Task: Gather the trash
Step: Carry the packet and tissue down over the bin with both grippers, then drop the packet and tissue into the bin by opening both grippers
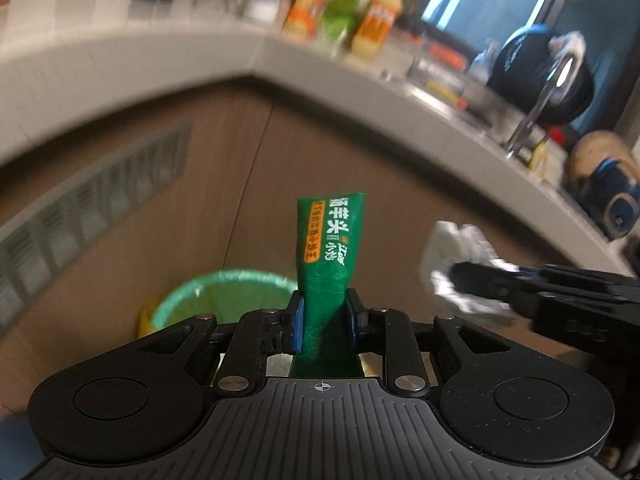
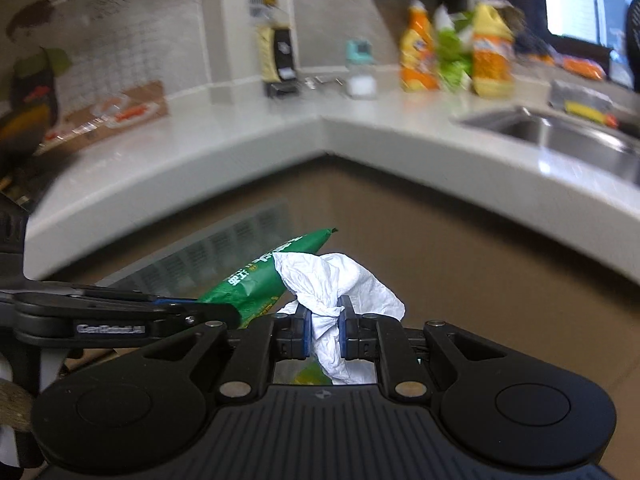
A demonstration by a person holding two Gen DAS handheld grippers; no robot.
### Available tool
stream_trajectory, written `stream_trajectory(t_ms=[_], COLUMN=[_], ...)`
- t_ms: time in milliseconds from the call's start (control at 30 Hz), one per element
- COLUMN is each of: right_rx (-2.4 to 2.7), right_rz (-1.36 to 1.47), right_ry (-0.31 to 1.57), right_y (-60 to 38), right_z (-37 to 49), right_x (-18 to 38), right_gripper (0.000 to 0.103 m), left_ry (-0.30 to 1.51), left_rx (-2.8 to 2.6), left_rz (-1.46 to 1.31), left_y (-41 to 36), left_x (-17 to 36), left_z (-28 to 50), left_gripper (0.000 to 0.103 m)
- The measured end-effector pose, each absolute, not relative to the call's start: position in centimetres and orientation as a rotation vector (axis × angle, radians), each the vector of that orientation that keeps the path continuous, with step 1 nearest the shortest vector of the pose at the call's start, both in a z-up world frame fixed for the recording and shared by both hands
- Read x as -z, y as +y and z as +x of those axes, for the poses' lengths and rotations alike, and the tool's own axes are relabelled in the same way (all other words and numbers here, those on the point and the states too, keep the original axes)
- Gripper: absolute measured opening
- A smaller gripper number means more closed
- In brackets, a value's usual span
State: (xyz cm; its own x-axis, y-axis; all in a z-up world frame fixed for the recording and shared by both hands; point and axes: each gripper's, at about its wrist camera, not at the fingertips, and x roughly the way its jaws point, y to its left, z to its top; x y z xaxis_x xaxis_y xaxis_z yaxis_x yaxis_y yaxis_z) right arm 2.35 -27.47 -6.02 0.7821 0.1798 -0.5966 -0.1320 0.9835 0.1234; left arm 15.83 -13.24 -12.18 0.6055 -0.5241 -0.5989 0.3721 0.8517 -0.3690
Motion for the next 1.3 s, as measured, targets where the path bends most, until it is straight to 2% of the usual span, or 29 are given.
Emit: stream_trajectory(t_ms=[400, 667, 833, 1000, 1133, 1300], right_rx=[-0.123, -0.141, -0.145, -0.152, -0.155, -0.181], right_rz=[0.186, 0.271, 0.334, 0.405, 0.412, 0.422], right_ry=[0.776, 0.896, 0.956, 1.012, 1.053, 1.101], right_y=[-32.3, -34.0, -35.1, -35.9, -35.6, -34.6], right_z=[4.0, 5.8, 7.3, 8.0, 8.8, 12.5], right_x=[12.1, 17.5, 20.5, 22.9, 24.5, 26.9], right_gripper=[0.013, 0.013, 0.013, 0.013, 0.013, 0.013], left_ry=[0.998, 1.271, 1.368, 1.345, 1.281, 1.190], left_rx=[0.503, 0.478, 0.420, 0.393, 0.424, 0.354], left_rz=[-0.218, -0.195, -0.242, -0.267, -0.350, -0.248], left_y=[-16.6, -19.8, -20.6, -20.4, -18.6, -16.4], left_x=[18.9, 26.3, 30.8, 32.3, 30.7, 27.2], left_z=[20.4, 24.0, 26.9, 28.9, 29.5, 27.9], left_gripper=[0.024, 0.024, 0.025, 0.030, 0.030, 0.030])
